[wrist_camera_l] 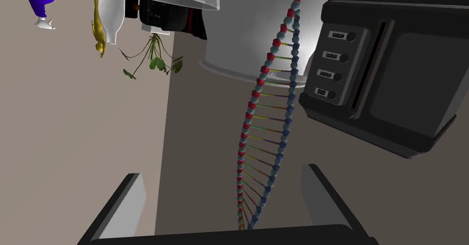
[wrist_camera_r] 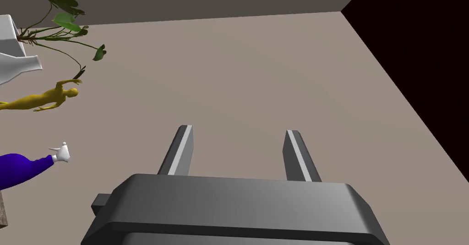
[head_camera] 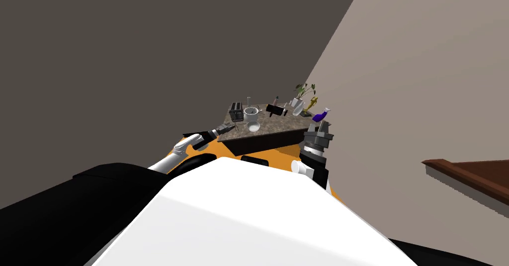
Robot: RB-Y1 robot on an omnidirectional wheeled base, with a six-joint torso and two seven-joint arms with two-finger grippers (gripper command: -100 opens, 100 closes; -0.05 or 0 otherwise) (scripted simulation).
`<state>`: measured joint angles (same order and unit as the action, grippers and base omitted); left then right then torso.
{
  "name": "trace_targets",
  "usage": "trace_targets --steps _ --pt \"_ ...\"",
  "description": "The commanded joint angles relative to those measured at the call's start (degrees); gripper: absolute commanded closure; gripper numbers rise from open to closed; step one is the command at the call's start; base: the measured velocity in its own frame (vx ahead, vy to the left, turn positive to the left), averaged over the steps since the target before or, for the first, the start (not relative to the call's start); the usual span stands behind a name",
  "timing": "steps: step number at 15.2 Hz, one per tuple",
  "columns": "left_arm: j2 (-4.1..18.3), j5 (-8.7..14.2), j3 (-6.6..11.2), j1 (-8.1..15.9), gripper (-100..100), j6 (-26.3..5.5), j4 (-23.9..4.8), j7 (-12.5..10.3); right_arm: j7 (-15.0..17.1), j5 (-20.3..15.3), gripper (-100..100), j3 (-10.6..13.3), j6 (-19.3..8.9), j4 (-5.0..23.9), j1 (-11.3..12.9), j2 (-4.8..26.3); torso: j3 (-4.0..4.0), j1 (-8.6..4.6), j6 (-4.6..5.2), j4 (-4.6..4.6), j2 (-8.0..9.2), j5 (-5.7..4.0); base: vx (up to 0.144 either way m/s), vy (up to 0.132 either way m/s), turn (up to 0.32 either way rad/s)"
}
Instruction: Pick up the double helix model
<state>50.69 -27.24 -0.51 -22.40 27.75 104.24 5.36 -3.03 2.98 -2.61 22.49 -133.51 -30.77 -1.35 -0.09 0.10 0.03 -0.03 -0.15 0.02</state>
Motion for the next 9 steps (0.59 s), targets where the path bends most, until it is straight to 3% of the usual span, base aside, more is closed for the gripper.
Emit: trace_targets --steps 1,6,8,9 --pt "2.2 -1.5 -0.10 0.1 -100 -0.5 -1.2 0.5 0.0 0.0 0 0.0 0.0 0.0 0.0 0.0 0.00 0.00 0.00 0.00 0.00 0.00 0.020 0.027 -0.240" --pt "6.1 -4.4 -0.29 0.6 -100 -0.8 -4.2 1.6 0.0 0.0 0 0.0 0.0 0.0 0.0 0.0 0.00 -0.04 0.01 0.00 0.01 0.00 0.013 0.023 -0.216" --pt "5.4 -3.8 -0.35 0.8 -100 -0.7 -3.8 1.3 0.0 0.0 0 0.0 0.0 0.0 0.0 0.0 0.02 -0.07 -0.05 0.01 0.03 -0.01 0.003 0.013 -0.043" --pt "5.4 -3.8 -0.35 0.8 100 -0.7 -3.8 1.3 0.0 0.0 0 0.0 0.0 0.0 0.0 0.0 0.03 -0.10 -0.06 0.01 0.05 -0.01 0.000 0.000 0.000"
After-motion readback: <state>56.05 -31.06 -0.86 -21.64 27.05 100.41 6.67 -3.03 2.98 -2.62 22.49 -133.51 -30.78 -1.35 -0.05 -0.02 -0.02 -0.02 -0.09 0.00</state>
